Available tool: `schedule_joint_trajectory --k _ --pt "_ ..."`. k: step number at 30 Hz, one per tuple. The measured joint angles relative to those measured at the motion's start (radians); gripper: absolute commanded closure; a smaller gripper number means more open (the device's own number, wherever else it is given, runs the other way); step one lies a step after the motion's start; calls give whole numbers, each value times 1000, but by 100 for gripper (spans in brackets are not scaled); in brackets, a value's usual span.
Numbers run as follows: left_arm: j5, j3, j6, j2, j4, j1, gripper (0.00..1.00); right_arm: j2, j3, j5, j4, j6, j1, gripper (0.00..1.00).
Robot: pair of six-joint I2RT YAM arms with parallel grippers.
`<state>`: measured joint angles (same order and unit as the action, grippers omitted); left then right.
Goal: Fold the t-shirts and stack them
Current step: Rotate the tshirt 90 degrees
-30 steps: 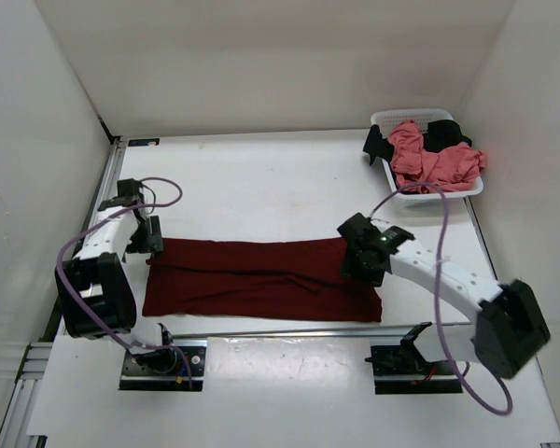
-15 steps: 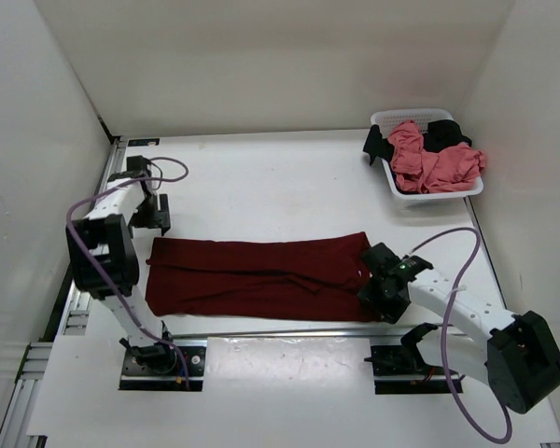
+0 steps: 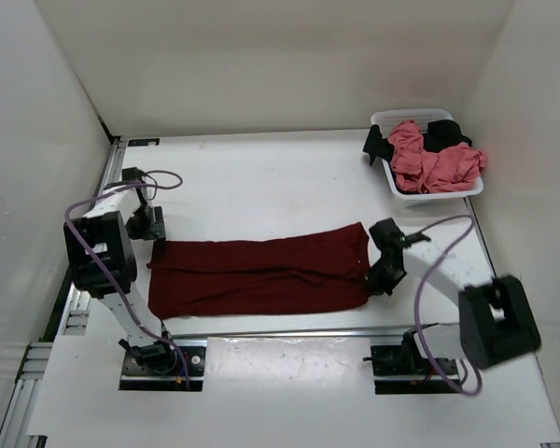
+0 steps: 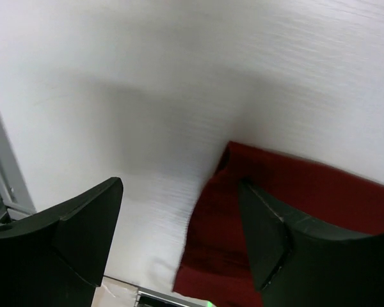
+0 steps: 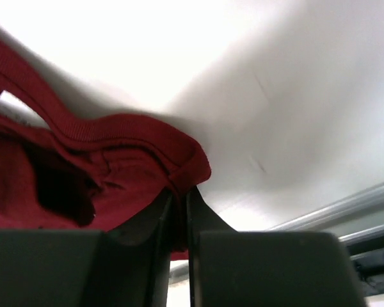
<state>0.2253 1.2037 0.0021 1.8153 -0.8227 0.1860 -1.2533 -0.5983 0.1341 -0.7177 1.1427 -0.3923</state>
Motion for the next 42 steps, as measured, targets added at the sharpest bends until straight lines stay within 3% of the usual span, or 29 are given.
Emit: schedule_joint_trajectory --k 5,9,12,13,16,18,22,25,29,33,35,39,42 --pt "0 0 -1 -62 -23 65 12 -353 -325 20 13 -204 98 95" --pt "2 -5 -2 -111 -46 103 11 -684 -784 33 -2 -338 106 96" --pt "2 -37 -2 -151 -59 106 11 -916 -1205 36 -27 -424 94 90" --pt "-1 -52 -2 -162 -65 106 11 -996 -1365 45 -45 -447 89 70" --pt "-18 -93 -1 -173 -84 101 11 -1152 -1659 58 -18 -491 79 37" --pt "-30 -119 -2 -175 -97 93 11 -1184 -1721 57 11 -523 74 31" --pt "-45 -145 -2 -182 -118 59 11 -1134 -1622 54 46 -573 61 27" --pt "-69 -148 -2 -198 -126 38 11 -1000 -1437 78 56 -631 33 27" --pt "-88 -157 -2 -249 -126 32 11 -697 -1167 109 80 -650 -83 27" --pt "-121 -194 -2 -344 -113 35 11 -266 -729 35 190 -486 -282 27" --pt "-146 -220 -2 -405 -96 43 11 -148 -565 42 212 -380 -431 27" --pt "-216 -271 -2 -560 -77 63 11 -219 -449 97 230 -134 -781 31" --pt "-243 -290 -2 -684 -65 74 8 -359 -459 138 263 29 -936 33"
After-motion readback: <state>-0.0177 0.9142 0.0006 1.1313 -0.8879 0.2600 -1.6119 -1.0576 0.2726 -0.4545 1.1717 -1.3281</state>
